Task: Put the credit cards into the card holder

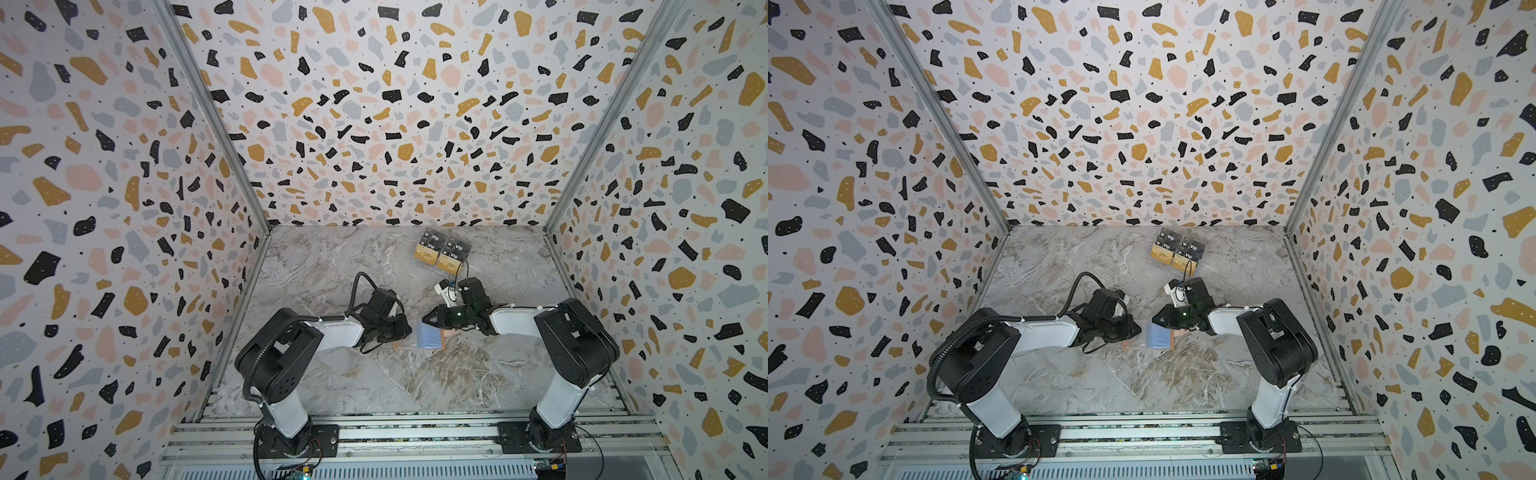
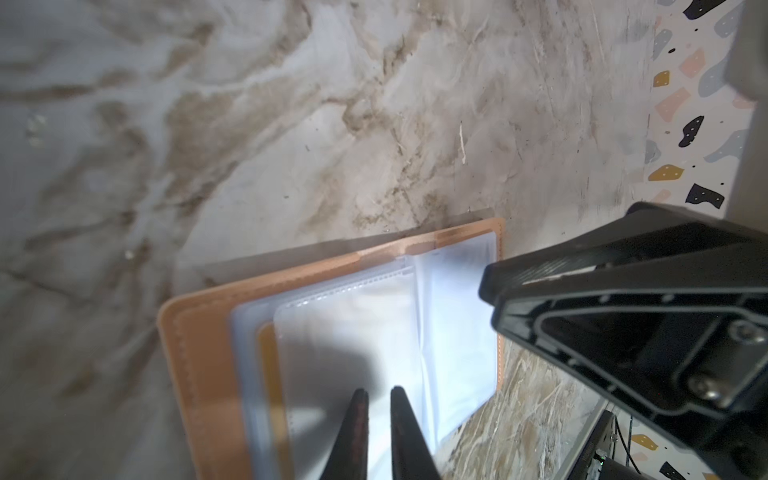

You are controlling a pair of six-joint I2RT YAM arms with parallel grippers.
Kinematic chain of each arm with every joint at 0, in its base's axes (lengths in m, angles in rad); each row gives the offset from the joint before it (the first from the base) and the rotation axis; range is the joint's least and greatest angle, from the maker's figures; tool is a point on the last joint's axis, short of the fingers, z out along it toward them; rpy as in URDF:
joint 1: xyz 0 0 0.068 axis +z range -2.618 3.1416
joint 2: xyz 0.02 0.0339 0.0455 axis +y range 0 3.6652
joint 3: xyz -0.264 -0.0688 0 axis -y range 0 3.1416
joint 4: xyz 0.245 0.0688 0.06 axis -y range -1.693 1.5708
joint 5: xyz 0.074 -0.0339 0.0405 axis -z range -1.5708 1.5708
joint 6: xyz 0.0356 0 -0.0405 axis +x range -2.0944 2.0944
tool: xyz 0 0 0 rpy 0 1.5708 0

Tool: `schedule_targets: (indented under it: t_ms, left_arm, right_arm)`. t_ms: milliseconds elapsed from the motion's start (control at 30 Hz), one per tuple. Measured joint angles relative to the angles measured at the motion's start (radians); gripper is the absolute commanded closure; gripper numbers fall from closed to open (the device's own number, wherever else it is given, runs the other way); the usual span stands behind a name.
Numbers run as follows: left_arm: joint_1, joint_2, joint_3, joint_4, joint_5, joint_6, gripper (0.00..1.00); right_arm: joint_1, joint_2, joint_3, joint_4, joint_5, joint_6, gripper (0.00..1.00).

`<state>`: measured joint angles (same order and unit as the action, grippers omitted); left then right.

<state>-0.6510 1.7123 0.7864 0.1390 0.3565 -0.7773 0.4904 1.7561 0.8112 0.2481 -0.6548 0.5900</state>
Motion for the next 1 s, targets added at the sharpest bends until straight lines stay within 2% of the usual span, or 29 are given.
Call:
schedule_targets:
  t_ms: [300,433,567,767,1000]
  left_arm:
    - [-0.003,-0.001,0.026,-0.060,-0.041,0.055,0.84]
    - [-0.006,-0.007,0.055,-0.109,-0.070,0.079,0.82]
    - [-0.006,-0.061,0.065,-0.145,-0.079,0.092,0.81]
    - [0.004,-0.174,0.065,-0.169,-0.087,0.114,0.80]
    - [0.051,-0.205,0.029,-0.169,-0.087,0.127,0.80]
  right_arm:
    - [-0.064,0.000,0.201,-0.207,0.080,-0.174,0.72]
    - [-0.111,0.017,0.358,-0.322,0.127,-0.260,0.67]
    - [-0.127,0.089,0.580,-0.410,0.185,-0.357,0.58]
    - [-0.125,0.245,0.866,-0.555,0.249,-0.482,0.59]
    - [-0.127,0.492,1.202,-0.737,0.291,-0.589,0.63]
